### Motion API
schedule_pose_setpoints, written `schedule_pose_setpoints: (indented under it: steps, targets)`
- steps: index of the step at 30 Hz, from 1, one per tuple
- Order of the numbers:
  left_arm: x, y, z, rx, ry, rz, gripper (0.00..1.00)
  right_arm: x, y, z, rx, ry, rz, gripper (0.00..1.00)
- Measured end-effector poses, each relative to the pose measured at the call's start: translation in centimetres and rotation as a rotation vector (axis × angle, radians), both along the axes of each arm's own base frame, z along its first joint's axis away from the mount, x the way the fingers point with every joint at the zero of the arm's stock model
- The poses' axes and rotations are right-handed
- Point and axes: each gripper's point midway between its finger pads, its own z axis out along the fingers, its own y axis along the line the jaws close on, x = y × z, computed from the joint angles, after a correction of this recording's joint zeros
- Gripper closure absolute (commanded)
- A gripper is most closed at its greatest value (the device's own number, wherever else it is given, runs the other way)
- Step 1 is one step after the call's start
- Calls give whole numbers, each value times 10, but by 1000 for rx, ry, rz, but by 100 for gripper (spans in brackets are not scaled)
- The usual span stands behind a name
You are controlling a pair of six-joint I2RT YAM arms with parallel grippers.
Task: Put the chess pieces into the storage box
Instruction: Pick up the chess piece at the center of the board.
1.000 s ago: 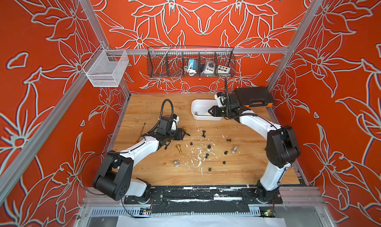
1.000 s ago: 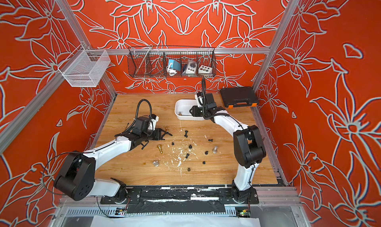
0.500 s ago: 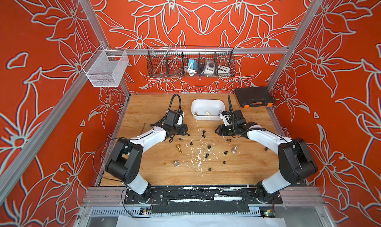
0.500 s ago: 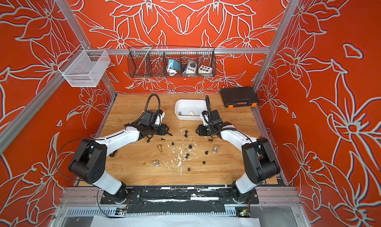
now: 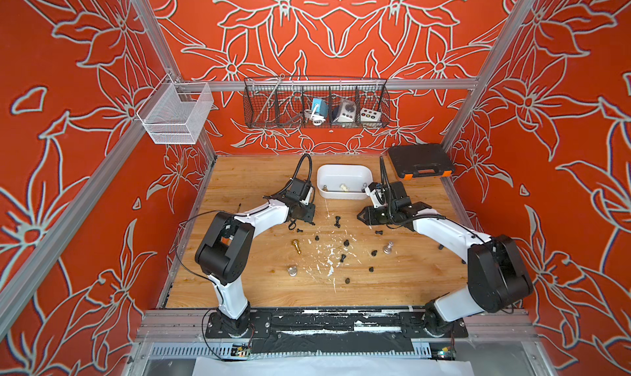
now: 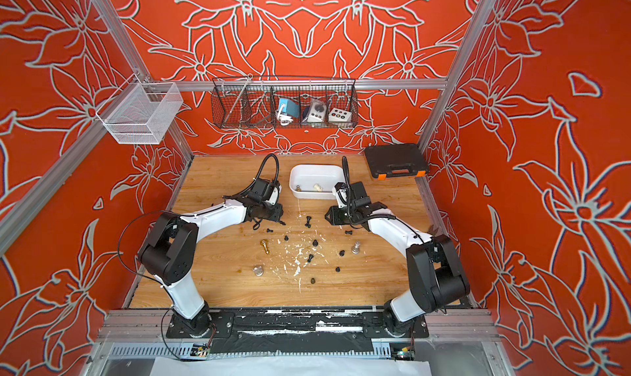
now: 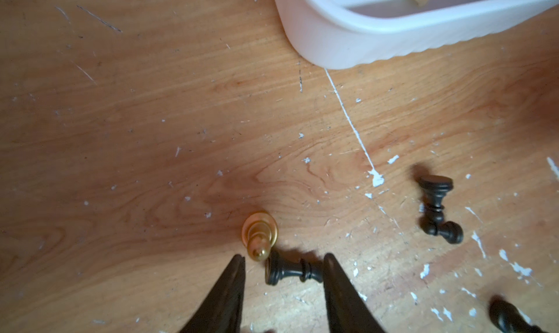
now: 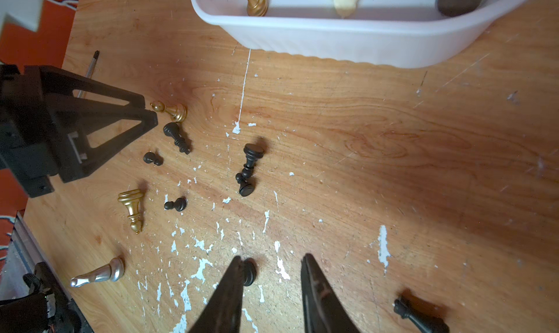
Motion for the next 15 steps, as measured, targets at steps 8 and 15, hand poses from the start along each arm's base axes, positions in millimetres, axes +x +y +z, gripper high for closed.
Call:
schedule_pose_setpoints:
  steps: [8, 15]
  targets:
    - [8, 1, -5, 28, 3, 10, 63, 0, 0, 1, 1, -2, 0, 66]
    - [10, 3, -8, 45, 5, 13, 68, 0, 0, 1, 1, -2, 0, 65]
